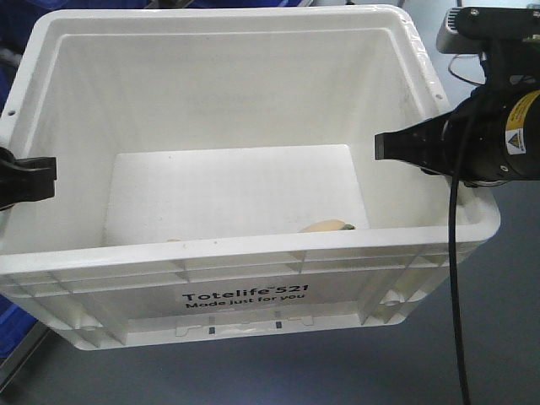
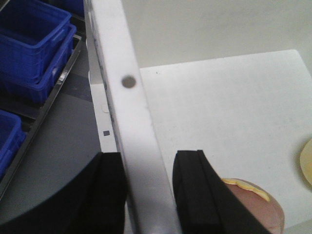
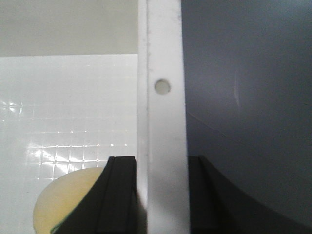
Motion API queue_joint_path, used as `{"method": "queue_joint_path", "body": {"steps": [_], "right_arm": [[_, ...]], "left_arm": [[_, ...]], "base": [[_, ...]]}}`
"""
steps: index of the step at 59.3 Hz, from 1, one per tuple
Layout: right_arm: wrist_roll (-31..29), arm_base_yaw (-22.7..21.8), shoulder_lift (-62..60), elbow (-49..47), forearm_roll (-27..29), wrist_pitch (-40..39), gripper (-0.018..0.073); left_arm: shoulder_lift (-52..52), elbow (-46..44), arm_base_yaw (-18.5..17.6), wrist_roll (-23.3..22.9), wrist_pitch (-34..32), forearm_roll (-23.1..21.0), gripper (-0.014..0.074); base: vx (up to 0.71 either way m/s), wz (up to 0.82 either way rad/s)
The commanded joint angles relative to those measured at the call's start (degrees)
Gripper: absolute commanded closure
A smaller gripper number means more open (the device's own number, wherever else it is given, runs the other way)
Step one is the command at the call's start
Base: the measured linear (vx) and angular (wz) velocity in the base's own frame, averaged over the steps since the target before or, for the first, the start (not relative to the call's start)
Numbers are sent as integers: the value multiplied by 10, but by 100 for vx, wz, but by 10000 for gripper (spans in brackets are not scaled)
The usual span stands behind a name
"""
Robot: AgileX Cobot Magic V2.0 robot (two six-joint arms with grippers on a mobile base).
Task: Place moving items into box and shelve
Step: 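Hold the crate level while the base turns alongside the blue-bin shelf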
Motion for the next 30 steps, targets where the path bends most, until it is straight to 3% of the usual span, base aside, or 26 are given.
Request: {"method": "queue_joint_path", "body": {"steps": [1,30], "right_arm": [[-6,-1,-15,-23,-43,-64,461],[-6,-1,-15,-23,-43,-64,461]], "left_arm": [[-14,-29,-8,13,-113,-2,582],[-14,-29,-8,13,-113,-2,582]], "base": [[11,49],[8,51]]}}
